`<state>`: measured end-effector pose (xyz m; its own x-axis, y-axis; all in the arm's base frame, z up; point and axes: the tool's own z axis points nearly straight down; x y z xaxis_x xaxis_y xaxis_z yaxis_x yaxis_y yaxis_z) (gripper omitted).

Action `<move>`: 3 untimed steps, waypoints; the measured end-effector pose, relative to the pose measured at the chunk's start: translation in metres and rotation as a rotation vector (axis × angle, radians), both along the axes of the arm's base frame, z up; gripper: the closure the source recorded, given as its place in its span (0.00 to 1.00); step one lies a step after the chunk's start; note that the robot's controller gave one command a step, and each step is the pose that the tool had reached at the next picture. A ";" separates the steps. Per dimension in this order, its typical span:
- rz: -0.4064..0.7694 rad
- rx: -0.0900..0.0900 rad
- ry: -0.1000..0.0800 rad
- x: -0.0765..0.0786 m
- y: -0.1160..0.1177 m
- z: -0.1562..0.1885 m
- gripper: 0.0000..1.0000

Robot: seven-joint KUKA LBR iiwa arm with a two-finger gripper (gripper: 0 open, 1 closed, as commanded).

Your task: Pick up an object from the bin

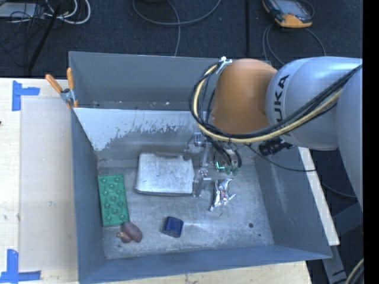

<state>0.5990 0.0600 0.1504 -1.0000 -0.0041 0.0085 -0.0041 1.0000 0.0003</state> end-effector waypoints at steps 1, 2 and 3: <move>0.101 -0.001 -0.016 0.005 0.031 -0.038 0.00; 0.100 -0.004 -0.026 -0.002 0.063 -0.041 0.00; 0.166 0.002 -0.018 -0.012 0.041 -0.034 0.00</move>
Offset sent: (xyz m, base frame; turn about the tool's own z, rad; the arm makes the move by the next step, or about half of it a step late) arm 0.0002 0.0536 -0.0804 -0.1491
